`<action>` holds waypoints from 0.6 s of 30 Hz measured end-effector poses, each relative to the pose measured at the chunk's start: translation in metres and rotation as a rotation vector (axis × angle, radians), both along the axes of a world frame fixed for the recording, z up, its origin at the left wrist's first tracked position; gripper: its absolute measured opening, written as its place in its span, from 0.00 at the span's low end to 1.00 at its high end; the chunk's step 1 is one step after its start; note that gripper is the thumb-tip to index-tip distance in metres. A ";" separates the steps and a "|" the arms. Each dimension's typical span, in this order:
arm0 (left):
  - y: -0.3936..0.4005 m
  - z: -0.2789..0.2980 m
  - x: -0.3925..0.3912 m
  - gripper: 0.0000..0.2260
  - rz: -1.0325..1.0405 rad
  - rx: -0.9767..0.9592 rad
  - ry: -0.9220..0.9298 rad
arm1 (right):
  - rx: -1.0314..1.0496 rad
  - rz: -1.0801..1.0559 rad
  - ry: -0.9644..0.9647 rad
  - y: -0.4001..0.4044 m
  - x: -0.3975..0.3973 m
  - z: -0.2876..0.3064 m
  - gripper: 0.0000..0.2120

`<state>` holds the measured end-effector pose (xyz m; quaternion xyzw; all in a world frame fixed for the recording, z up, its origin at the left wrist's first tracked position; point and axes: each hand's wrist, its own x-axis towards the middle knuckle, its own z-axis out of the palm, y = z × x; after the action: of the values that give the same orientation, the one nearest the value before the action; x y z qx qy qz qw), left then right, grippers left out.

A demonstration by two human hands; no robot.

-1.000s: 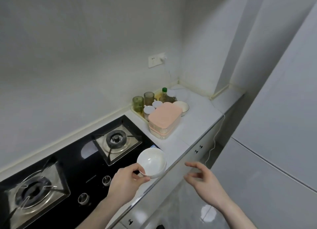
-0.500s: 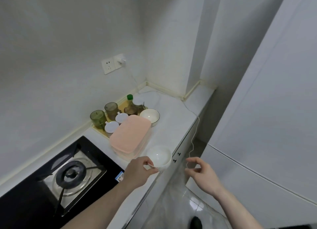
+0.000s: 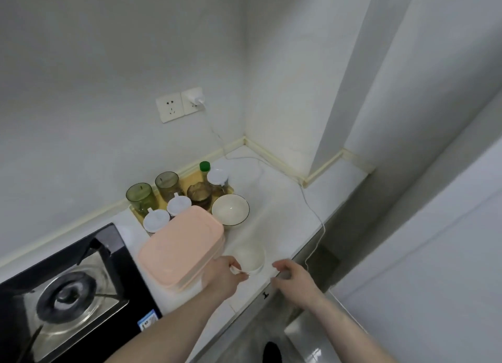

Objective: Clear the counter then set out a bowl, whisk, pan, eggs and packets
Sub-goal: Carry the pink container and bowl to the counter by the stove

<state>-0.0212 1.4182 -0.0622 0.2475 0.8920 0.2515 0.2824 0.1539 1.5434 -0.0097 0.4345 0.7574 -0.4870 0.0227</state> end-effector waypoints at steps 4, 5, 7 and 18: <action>0.028 -0.001 0.004 0.13 0.045 -0.056 0.025 | -0.053 0.049 -0.069 0.034 -0.018 -0.014 0.19; 0.033 -0.001 0.005 0.12 0.053 -0.058 0.015 | -0.062 0.046 -0.080 0.039 -0.022 -0.019 0.19; 0.041 -0.007 0.004 0.12 0.065 -0.065 0.002 | -0.093 0.016 -0.109 0.046 -0.030 -0.029 0.17; 0.031 -0.015 -0.010 0.23 -0.034 -0.063 -0.139 | -0.502 -0.263 -0.125 0.029 -0.070 -0.052 0.18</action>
<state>-0.0312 1.4488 -0.0771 0.2354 0.8734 0.2353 0.3555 0.0839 1.5724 -0.0620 0.5391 0.5474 -0.6300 0.1128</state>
